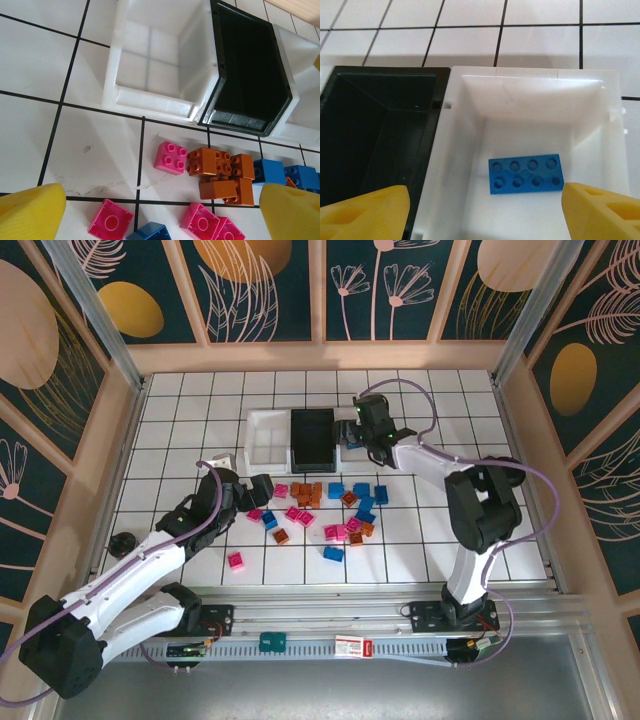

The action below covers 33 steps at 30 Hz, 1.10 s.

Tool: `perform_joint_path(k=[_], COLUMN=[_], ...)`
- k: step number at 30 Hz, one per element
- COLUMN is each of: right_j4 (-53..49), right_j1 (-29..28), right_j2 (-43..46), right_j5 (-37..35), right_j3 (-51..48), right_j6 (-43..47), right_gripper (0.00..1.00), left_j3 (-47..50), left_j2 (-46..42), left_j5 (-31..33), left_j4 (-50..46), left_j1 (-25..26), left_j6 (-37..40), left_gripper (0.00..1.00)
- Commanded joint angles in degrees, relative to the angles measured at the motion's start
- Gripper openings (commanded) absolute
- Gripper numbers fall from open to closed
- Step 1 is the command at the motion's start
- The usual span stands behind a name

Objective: Sort the legos into containers by color
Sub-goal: Place the lego in the container, then pick up the lego from the bottom-center of the table.

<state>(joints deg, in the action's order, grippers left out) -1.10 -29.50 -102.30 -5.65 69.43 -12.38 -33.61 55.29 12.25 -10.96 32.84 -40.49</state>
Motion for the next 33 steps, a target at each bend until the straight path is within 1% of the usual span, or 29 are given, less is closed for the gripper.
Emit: perform_joint_path(k=[1,8,13,16,20,22,24,28,33], right_j4=[-0.38,-4.83,-11.23,-13.97,-12.52,-11.25,-10.82,-10.77,-10.99], right_j1=[-3.57,-13.88,-20.91,-25.19,-31.83,-34.07,-35.85,-36.69,-36.69], right_j2=[9.81,25.27,33.92,36.24,35.94,33.99,31.6,26.92,23.73], right_j5=[-1.85,-7.82,-9.61,-9.25,-5.81,-3.65,-3.75,-4.16,-3.34], right_j3=[-4.76,-21.1,-30.8,-34.5,-36.28,-35.89,-34.81,-32.22,-30.71], right_j6=[-0.92,-5.63,-13.68,-18.02,-18.98,-17.94,-16.48,-13.86,-11.33], right_gripper=[0.8,0.79,0.71,0.67,0.67,0.67,0.67,0.65,0.63], left_j3=[0.47,0.22,0.95,1.3,2.28,2.89,3.35,3.38,3.46], left_j2=[0.23,-0.17,-0.27,-0.01,0.25,0.43,0.73,1.55,1.42], left_j5=[0.1,0.84,1.48,1.53,1.41,1.22,0.94,0.31,0.19], left_j4=[-0.28,-0.38,0.27,0.83,1.81,2.32,2.61,2.62,2.51], left_j1=[0.03,-0.05,0.01,0.0,0.03,0.02,-0.01,0.01,0.03], left_j6=[0.93,0.83,0.62,0.63,0.38,0.08,-0.11,-0.13,-0.2], left_gripper=[0.99,0.99,0.99,0.99,0.99,0.99,0.99,0.99,0.99])
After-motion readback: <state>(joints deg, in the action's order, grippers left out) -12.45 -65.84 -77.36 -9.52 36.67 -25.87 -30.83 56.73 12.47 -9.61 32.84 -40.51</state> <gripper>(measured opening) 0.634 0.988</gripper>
